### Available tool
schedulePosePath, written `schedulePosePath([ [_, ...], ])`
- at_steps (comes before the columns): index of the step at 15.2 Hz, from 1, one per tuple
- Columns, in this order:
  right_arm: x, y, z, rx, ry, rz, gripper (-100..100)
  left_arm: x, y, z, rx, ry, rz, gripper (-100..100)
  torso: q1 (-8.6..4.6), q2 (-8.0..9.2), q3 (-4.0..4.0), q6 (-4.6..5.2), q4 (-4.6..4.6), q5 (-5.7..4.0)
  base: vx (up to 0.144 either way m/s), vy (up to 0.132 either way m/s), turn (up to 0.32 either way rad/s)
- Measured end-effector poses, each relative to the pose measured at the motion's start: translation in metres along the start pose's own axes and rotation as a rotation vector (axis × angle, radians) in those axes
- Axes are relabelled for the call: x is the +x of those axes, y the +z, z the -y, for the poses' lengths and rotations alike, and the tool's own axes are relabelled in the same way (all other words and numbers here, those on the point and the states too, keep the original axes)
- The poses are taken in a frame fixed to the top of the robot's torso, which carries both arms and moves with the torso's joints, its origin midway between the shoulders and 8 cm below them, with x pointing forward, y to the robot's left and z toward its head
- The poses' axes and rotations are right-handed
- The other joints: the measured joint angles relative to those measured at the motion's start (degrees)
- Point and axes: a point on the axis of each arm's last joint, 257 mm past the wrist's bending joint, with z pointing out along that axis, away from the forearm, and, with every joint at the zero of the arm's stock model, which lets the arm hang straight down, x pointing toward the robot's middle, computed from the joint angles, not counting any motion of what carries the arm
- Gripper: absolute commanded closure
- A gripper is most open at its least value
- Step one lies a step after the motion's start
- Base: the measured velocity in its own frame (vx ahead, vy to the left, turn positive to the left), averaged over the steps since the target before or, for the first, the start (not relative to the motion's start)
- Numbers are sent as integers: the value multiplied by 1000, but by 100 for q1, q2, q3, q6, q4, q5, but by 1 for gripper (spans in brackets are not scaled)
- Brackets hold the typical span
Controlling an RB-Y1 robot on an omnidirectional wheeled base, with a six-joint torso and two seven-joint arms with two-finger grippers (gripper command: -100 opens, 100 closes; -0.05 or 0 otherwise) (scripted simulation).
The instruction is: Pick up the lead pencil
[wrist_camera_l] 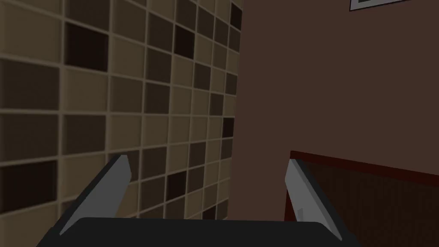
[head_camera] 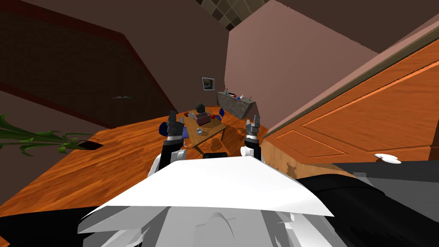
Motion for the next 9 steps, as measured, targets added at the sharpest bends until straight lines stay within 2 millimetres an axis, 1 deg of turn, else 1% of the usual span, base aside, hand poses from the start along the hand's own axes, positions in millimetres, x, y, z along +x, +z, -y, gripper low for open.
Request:
schedulePosePath([
  [1, 0, 0, 0, 0, 0, 0, 0, 2, 0, -6, -10, -4, -4, -100, -3, -2, -1, 2, -1, 0, 15, -32, -89],
  [3, 0, 0, 0, 0, 0, 0, 0, 5, -2, -27, -58, -20, -18, -100, -13, -9, -5, 2, -2, -2, 30, -43, -79],
  [4, 0, 0, 0, 0, 0, 0, 0, 5, -3, -34, -77, -27, -23, -100, -15, -12, -7, 1, -3, -3, 30, -40, -59],
  [7, 0, 0, 0, 0, 0, 0, 0, 6, -1, -70, -151, -52, -38, -100, -14, -18, -11, 1, -4, -3, 35, -38, -87],
  [9, 0, 0, 0, 0, 0, 0, 0, 11, -6, -91, -203, -68, -48, -100, -15, -15, -9, 1, -4, -3, 28, -41, -70],
])
